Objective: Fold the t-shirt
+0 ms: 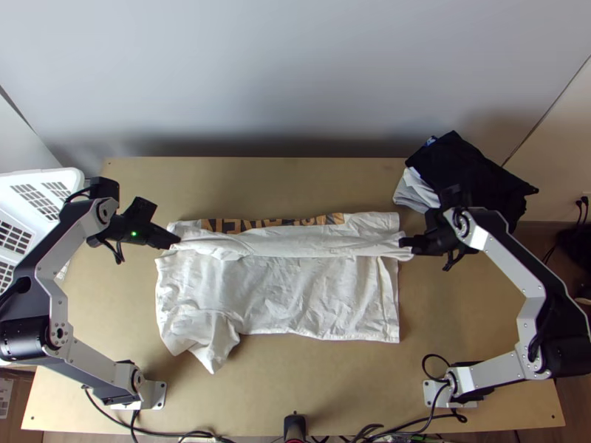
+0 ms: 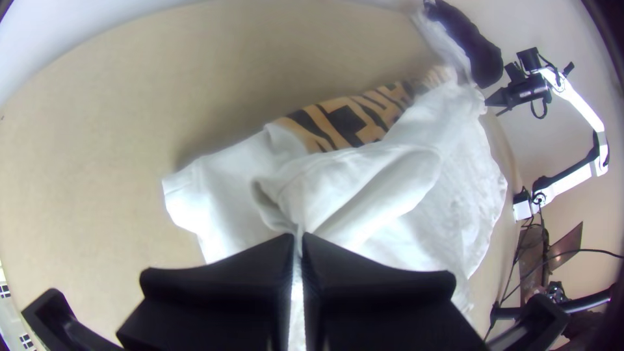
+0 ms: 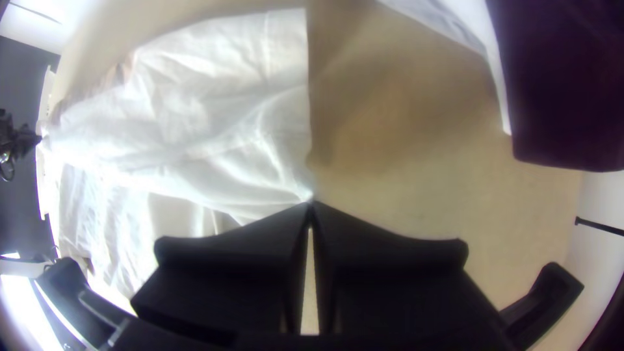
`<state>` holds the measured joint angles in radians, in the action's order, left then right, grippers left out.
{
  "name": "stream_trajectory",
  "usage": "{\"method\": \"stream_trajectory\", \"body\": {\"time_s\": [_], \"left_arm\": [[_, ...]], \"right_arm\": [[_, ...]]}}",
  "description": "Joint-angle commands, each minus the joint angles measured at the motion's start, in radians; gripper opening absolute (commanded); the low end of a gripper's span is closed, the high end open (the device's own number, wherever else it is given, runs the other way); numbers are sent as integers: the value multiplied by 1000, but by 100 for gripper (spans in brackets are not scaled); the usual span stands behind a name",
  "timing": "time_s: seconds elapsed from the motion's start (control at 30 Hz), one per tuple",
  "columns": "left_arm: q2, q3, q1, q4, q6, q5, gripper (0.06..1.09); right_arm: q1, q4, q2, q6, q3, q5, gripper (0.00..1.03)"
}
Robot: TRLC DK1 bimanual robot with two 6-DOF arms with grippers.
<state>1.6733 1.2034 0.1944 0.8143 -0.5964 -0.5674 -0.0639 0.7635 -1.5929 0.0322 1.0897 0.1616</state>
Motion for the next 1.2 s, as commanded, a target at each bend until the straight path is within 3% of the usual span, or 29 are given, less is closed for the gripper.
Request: {"method": "stream_trajectory", "body": {"time_s": [0.0, 0.4, 0.43, 0.47, 0.5, 0.53, 0.57, 0.6, 0.67, 0.83, 1.03, 1.17], "left_arm": [[23, -22, 0, -10, -19, 9, 9], [120, -82, -21, -17, -63, 130, 10], [124, -85, -24, -17, -66, 147, 16], [124, -87, -26, -18, -74, 152, 32], [123, -85, -26, -18, -74, 152, 59], [115, -84, -26, -18, -79, 152, 94], [103, -84, -26, -23, -83, 152, 104], [91, -84, -26, -27, -86, 152, 104], [68, -79, -26, -26, -89, 153, 104], [-24, -47, -30, 49, -105, 153, 104], [-126, -19, -59, 249, -131, 152, 104], [-207, -41, -67, 318, -134, 149, 104]], "right_arm": [[-24, -56, -30, 8, -76, 0, 3], [-33, -98, -44, 18, -114, -10, 3], [-33, -98, -44, 18, -113, -10, 3], [-33, -96, -42, 17, -109, -10, 7], [-33, -95, -33, 15, -108, -10, 8], [-34, -92, -22, 14, -106, -10, 8], [-34, -89, -9, 14, -103, -10, 14], [-34, -86, 8, 14, -99, -10, 32], [-36, -52, 39, 14, -82, -14, 99], [-43, 68, 157, 18, -14, -13, 99], [-97, 319, 229, 84, 44, -7, 98], [-97, 428, 243, 87, 9, 38, 98]]}}
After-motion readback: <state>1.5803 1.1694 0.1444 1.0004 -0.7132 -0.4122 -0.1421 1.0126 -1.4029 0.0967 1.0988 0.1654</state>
